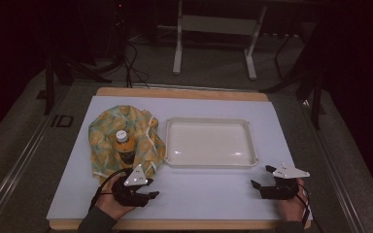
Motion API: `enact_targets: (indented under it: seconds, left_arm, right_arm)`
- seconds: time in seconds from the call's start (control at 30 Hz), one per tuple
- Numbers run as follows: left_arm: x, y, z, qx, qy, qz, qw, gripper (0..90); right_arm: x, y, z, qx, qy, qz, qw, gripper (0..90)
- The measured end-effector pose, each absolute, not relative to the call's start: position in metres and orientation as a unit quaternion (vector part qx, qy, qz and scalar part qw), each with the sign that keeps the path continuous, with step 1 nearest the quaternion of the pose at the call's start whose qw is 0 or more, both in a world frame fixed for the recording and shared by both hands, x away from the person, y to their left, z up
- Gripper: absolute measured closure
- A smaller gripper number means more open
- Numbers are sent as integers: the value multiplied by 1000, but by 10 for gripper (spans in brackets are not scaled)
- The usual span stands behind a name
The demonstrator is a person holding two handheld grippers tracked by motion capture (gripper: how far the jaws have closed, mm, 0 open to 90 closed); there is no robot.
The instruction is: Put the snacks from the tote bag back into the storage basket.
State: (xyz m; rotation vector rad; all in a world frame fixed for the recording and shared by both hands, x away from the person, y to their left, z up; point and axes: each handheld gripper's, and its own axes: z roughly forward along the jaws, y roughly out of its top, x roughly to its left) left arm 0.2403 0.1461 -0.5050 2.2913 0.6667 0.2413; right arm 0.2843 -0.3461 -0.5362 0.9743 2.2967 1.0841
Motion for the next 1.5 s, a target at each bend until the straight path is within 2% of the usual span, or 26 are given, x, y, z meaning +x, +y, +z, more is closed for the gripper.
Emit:
enact_targets:
  seconds: [1.5]
  left_arm:
    - [249,165,-477,915,235,92,315,505]
  right_arm:
    - [284,-346,-536,350,825,393,208,152]
